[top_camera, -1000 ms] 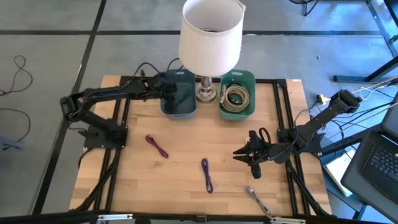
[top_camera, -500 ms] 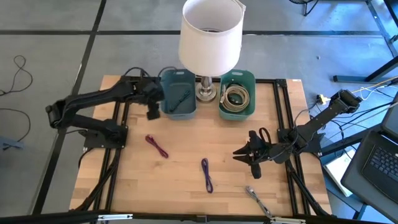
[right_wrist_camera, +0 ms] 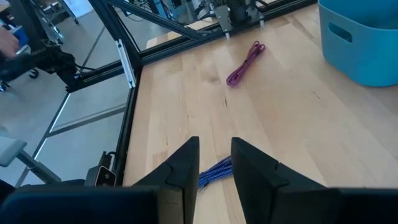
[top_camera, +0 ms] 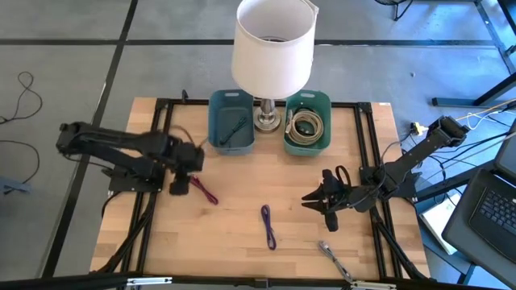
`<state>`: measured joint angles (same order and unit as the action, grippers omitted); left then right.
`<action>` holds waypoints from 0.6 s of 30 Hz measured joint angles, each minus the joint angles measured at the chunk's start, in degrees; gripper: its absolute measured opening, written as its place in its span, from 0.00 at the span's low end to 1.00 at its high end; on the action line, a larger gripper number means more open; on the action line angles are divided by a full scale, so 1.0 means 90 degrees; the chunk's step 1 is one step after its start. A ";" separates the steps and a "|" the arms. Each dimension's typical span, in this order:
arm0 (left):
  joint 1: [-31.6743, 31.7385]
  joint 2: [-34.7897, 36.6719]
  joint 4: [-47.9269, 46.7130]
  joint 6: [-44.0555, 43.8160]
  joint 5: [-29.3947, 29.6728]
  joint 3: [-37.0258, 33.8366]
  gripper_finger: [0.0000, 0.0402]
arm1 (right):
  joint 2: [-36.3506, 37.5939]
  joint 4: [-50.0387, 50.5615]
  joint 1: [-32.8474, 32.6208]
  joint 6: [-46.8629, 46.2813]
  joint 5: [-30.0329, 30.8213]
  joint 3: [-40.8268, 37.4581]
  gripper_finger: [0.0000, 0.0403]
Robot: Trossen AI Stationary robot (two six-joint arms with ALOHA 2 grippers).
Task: Pick & Place USB Port
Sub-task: Put the pink usb cable into the blue bin
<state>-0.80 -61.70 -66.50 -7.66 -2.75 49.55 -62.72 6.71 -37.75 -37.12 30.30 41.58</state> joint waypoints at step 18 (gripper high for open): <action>-0.2240 -0.1347 0.2010 0.1585 0.1956 -0.0564 0.36 | -0.0032 -0.0291 0.0002 0.0150 0.0015 0.0000 0.24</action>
<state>-20.96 -73.82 -48.41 6.61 14.85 44.47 -63.00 4.09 -37.73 -35.77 30.44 41.58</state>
